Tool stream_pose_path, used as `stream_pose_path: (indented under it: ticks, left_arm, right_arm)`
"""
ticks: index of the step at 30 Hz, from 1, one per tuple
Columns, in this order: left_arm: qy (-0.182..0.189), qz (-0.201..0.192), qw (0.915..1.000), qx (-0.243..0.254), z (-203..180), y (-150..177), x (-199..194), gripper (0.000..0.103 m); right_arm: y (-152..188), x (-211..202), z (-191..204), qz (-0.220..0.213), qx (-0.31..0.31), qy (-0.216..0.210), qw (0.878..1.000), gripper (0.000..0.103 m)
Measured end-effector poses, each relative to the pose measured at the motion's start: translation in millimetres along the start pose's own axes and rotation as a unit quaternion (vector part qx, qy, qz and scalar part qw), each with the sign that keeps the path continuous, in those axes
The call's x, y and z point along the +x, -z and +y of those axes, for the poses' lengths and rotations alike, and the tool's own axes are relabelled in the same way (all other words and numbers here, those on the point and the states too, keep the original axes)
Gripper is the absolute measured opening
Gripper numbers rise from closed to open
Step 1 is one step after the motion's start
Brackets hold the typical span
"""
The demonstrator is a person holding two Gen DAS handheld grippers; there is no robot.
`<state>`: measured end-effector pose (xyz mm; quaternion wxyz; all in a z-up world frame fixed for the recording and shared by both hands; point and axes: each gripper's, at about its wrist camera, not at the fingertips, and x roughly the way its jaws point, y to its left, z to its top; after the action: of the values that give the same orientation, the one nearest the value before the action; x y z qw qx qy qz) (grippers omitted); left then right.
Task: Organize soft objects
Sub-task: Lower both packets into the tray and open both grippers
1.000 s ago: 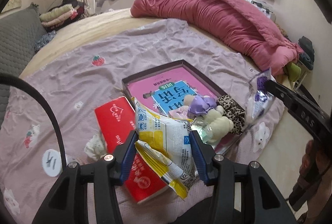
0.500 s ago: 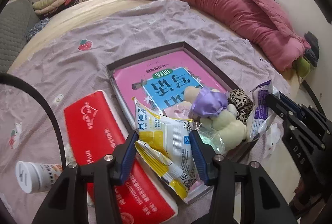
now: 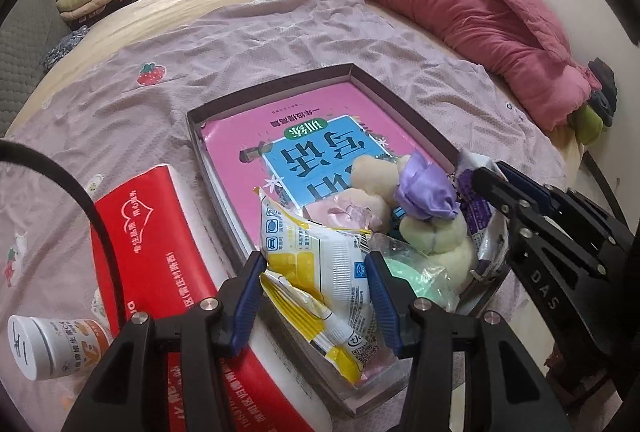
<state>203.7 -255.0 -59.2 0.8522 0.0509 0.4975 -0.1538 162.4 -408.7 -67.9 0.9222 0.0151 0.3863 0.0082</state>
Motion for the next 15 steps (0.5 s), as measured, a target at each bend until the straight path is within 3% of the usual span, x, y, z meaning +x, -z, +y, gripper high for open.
stream_pose_path:
  ticks: [5,8,13,15]
  left_arm:
    - [-0.004,0.0,1.0,0.007,-2.5,0.4,2.4,0.052]
    - [-0.004,0.001,0.9999,0.01,-3.1,0.3,3.1,0.052]
    - [-0.005,0.002,0.9999,0.011,-2.9,-0.2,3.7,0.053]
    - [-0.006,0.002,0.9999,0.01,-2.9,0.0,2.9,0.053]
  right_arm:
    - [1.7,7.0,5.4,0.006,0.003,-0.021,1.0,0.025]
    - [2.9,8.5,0.7,0.008,0.025,-0.04,0.999,0.038]
    - [4.3,4.5,-0.8,0.0,0.038,-0.053,0.998,0.041]
    - [4.4,1.6,-2.6,-0.007,0.046,-0.063,0.997,0.052]
